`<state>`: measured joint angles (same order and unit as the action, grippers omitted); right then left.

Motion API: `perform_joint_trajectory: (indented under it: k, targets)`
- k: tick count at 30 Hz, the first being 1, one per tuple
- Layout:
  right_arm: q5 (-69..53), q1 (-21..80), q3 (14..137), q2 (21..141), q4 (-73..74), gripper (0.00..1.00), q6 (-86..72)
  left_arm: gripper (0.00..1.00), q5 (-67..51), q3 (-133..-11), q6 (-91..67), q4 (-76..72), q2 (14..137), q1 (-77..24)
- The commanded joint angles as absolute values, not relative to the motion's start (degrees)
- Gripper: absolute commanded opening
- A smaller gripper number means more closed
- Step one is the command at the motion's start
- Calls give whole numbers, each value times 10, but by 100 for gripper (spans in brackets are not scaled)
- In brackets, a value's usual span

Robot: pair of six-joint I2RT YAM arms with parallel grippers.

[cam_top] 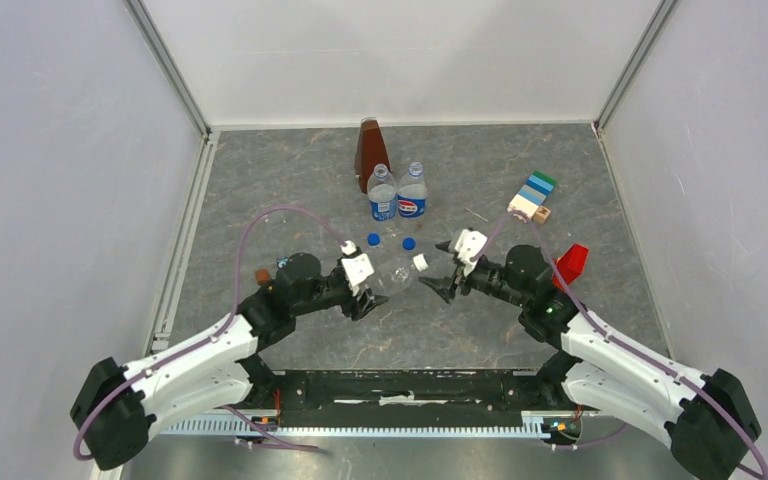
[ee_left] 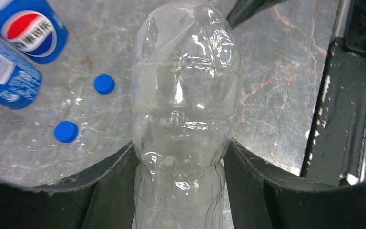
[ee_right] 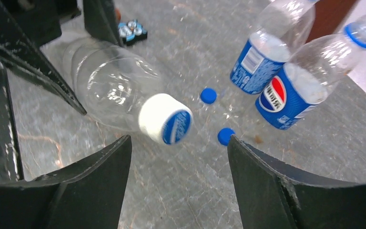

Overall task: Unscrew the bottle caps
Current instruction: Unscrew the bottle cap from the plastic bottle.

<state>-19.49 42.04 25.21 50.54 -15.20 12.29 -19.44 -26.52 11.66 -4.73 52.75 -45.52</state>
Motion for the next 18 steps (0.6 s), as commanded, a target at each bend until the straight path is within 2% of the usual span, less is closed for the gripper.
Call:
perform_joint_trajectory:
  k: [1,5,9,18]
  targets:
    - [-277,365,269,473,-222,78,13,2,-151,-227,110,-146,468,-459]
    - [-387,303,257,465,-292,78,-99,2,-145,-207,122,-157,436,-459]
    - [-439,280,256,498,-371,76,-203,2,-157,-202,137,-158,435,-459]
    - [-469,280,262,578,-455,72,-279,2,-186,-208,141,-166,459,-459]
